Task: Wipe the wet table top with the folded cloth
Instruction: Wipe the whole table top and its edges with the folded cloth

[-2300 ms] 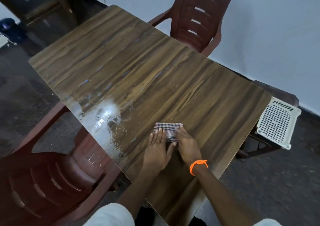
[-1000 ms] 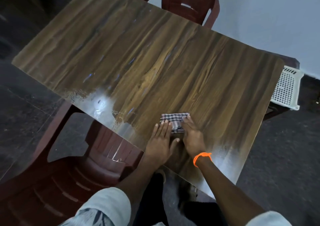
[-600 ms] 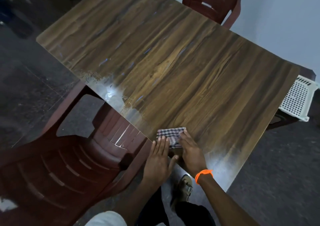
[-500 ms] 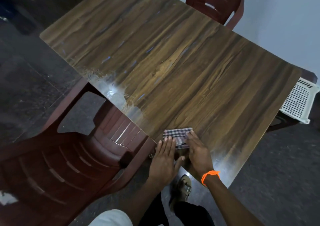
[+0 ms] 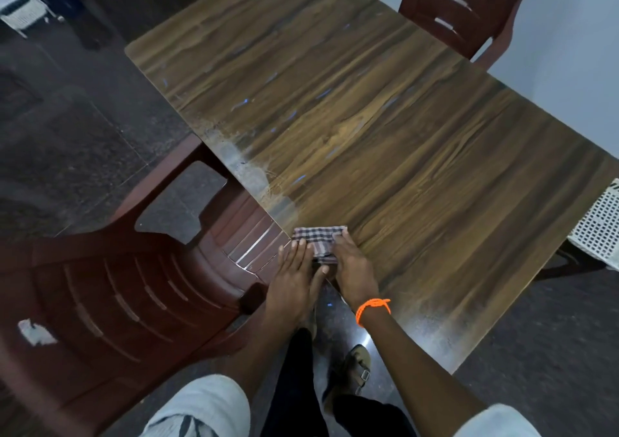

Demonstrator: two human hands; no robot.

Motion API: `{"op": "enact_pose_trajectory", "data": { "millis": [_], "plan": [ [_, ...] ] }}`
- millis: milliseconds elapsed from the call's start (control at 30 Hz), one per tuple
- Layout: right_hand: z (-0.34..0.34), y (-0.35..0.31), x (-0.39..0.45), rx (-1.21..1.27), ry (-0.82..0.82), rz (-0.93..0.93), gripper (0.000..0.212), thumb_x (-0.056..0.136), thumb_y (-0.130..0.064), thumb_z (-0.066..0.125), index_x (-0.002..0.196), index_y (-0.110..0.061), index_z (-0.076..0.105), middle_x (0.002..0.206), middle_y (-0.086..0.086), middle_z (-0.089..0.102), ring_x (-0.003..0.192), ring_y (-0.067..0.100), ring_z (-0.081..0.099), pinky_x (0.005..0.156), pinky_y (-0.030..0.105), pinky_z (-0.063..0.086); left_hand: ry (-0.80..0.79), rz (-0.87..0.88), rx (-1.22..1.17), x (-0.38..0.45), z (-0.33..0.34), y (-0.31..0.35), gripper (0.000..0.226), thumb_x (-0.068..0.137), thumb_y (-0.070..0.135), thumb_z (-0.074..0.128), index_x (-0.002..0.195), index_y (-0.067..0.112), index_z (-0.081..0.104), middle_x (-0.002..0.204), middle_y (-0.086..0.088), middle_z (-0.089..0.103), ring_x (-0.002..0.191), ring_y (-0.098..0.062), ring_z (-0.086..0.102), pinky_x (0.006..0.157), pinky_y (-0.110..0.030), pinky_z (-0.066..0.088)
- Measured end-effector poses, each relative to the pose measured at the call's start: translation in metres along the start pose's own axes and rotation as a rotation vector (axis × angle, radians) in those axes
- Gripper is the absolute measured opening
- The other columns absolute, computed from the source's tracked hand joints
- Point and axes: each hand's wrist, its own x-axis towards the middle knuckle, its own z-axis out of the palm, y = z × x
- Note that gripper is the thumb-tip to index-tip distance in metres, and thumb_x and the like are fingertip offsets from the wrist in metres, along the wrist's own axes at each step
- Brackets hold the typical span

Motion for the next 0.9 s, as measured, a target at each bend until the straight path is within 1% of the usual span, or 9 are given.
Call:
{"op": "enact_pose_trajectory", "data": {
  "millis": [200,333,433,500,600,667,767,833,900],
  "plan": [
    [-0.014,0.021,-0.039,0.008,-0.013,-0.023,0.048,0.077,0.013,0.067,0.122,-0.002,0.063,0.134,0.009,0.058,0.132,0.02,0.047,0.105,0.033,0.041,-0.055,0.083,0.011,-0.041,0.019,0.013,0.075,0.107,0.059,0.022,0.155,0.004,0.038,0.164,-0.013,0.031,0.156,-0.025,0.018,0.129,-0.043,0.007],
    [-0.025,0.031,-0.03,-0.041,0.005,0.037,0.048,0.08,0.014,0.058,0.124,-0.004,0.062,0.135,0.007,0.057,0.131,0.015,0.047,0.107,0.027,0.038,-0.055,0.097,0.026,-0.024,0.019,0.025,0.076,0.108,0.06,0.02,0.155,0.002,0.038,0.163,-0.015,0.031,0.156,-0.025,0.017,0.128,-0.043,0.009],
    [-0.023,0.027,-0.008,-0.054,0.057,0.099,0.049,0.078,0.016,0.055,0.123,-0.002,0.062,0.133,0.01,0.058,0.131,0.018,0.047,0.109,0.023,0.034,-0.047,0.081,0.033,0.004,0.013,0.025,0.074,0.108,0.057,0.024,0.153,0.002,0.04,0.162,-0.017,0.035,0.156,-0.025,0.019,0.129,-0.044,0.01],
    [-0.018,0.02,0.01,-0.038,0.078,0.131,0.049,0.077,0.017,0.054,0.121,-0.001,0.063,0.132,0.012,0.059,0.13,0.023,0.048,0.109,0.019,0.029,-0.041,0.068,0.034,0.022,0.006,0.017,0.071,0.107,0.055,0.028,0.152,0.001,0.042,0.161,-0.017,0.037,0.156,-0.025,0.021,0.129,-0.042,0.007],
    [-0.006,0.002,0.032,-0.027,0.064,0.102,0.042,0.079,0.014,0.055,0.118,0.001,0.065,0.13,0.014,0.06,0.131,0.025,0.047,0.11,0.021,0.028,-0.019,0.049,0.034,0.039,-0.005,-0.007,0.069,0.108,0.053,0.031,0.153,0.002,0.04,0.162,-0.017,0.035,0.156,-0.024,0.019,0.129,-0.038,-0.003],
    [0.002,-0.011,0.043,-0.032,0.038,0.038,0.04,0.079,0.013,0.057,0.116,0.001,0.065,0.127,0.015,0.062,0.13,0.029,0.048,0.109,0.027,0.032,0.005,0.022,0.03,0.041,-0.01,-0.025,0.066,0.108,0.051,0.034,0.153,0.003,0.042,0.162,-0.016,0.036,0.156,-0.025,0.02,0.129,-0.039,-0.002],
    [0.013,-0.029,0.042,-0.048,-0.019,-0.013,0.044,0.074,0.015,0.061,0.117,0.005,0.064,0.125,0.017,0.063,0.128,0.034,0.049,0.102,0.041,0.046,0.074,-0.004,0.017,0.029,-0.014,-0.044,0.066,0.107,0.051,0.034,0.15,0.003,0.046,0.161,-0.014,0.039,0.156,-0.026,0.021,0.128,-0.047,0.011],
    [0.017,-0.035,0.03,-0.058,-0.026,-0.053,0.048,0.069,0.017,0.066,0.116,0.007,0.064,0.124,0.019,0.063,0.124,0.036,0.052,0.097,0.042,0.049,0.078,0.015,0.001,0.018,-0.013,-0.051,0.07,0.107,0.055,0.031,0.15,0.003,0.046,0.161,-0.013,0.037,0.156,-0.025,0.02,0.128,-0.048,0.014],
    [0.018,-0.033,0.014,-0.046,-0.011,-0.079,0.052,0.066,0.02,0.068,0.116,0.007,0.064,0.124,0.02,0.062,0.122,0.037,0.054,0.097,0.038,0.049,0.037,0.049,0.013,0.004,-0.009,-0.053,0.072,0.106,0.058,0.027,0.152,0.005,0.044,0.163,-0.011,0.034,0.156,-0.024,0.02,0.128,-0.046,0.012]
  ]
}}
